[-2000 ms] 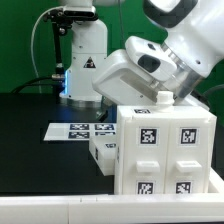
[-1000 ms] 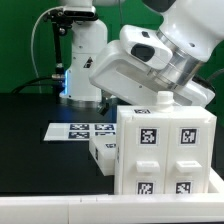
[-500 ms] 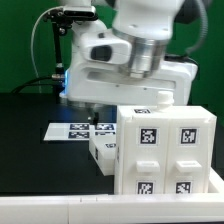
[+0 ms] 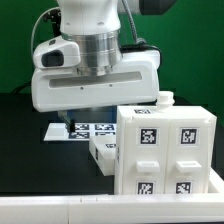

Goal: Assemble cabinet

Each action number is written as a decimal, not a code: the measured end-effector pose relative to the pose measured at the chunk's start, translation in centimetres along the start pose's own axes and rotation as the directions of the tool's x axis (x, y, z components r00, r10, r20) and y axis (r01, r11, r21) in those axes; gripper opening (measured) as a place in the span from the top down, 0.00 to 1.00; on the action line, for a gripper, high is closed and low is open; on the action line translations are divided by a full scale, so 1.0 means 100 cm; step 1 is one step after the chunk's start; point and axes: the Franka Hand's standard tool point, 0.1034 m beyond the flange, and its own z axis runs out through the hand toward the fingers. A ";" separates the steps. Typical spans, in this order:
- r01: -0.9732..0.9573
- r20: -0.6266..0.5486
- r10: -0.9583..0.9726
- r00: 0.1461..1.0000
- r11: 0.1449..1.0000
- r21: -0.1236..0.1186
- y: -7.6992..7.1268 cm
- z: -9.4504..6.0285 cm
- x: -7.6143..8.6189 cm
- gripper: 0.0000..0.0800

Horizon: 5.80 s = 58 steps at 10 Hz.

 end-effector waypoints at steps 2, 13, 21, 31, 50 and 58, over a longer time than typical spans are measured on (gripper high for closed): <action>0.063 -0.093 -0.068 0.993 0.997 -0.054 -0.012 0.014 -0.010 0.00; 0.046 -0.121 -0.059 0.991 0.993 -0.108 -0.010 0.058 -0.015 0.18; 0.076 -0.115 -0.085 0.990 0.994 -0.084 -0.015 -0.057 0.000 0.31; 0.095 -0.057 -0.101 0.993 0.991 -0.096 -0.049 -0.118 0.047 0.31; 0.145 -0.142 -0.164 0.976 0.980 -0.137 -0.079 -0.112 0.118 0.31; 0.140 -0.166 -0.164 0.973 0.980 -0.145 -0.079 -0.103 0.124 0.31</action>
Offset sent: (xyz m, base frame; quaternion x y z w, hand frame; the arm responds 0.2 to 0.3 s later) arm -0.0004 0.0162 -0.0198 -0.0416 0.0349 -0.0143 0.9984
